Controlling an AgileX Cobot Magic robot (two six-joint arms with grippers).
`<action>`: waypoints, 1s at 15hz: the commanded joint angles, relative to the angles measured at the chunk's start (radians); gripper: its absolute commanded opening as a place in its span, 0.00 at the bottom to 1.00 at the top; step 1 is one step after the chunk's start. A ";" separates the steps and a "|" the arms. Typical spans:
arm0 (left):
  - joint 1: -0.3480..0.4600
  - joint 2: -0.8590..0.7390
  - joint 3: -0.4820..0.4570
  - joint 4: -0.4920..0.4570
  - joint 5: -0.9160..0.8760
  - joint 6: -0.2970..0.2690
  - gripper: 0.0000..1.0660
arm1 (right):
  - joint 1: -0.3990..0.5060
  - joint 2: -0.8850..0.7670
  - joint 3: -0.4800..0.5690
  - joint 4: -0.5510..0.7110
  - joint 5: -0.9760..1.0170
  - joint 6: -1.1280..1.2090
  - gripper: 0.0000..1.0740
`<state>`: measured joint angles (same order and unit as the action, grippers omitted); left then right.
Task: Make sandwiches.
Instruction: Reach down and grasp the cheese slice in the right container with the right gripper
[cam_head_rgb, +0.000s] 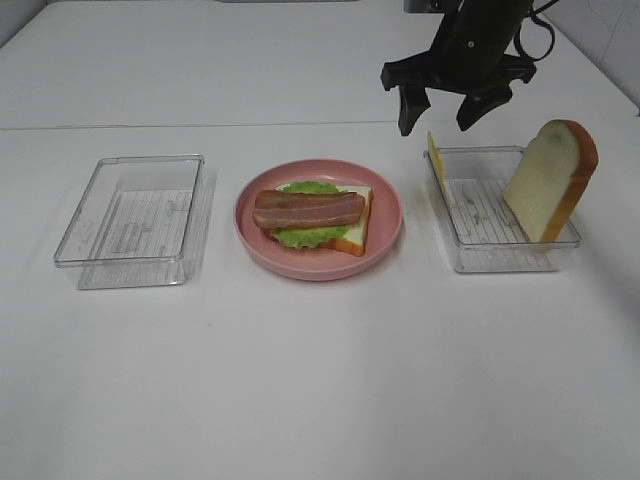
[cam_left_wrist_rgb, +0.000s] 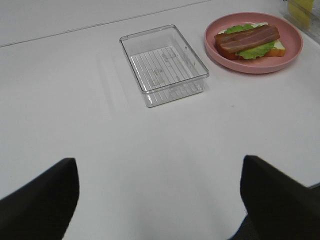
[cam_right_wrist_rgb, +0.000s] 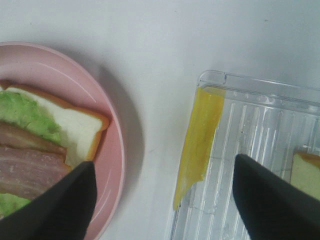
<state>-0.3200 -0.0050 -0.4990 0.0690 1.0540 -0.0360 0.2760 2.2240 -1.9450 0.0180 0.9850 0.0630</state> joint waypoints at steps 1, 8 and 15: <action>-0.004 -0.020 0.002 -0.008 -0.010 0.001 0.78 | -0.008 0.049 -0.039 0.003 -0.013 -0.009 0.67; -0.004 -0.020 0.002 -0.008 -0.010 0.001 0.78 | -0.008 0.140 -0.064 -0.050 -0.013 0.028 0.60; -0.004 -0.020 0.002 -0.008 -0.010 0.001 0.78 | -0.008 0.142 -0.067 -0.097 -0.005 0.051 0.24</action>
<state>-0.3200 -0.0050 -0.4990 0.0690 1.0540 -0.0360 0.2750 2.3650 -2.0030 -0.0680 0.9710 0.1000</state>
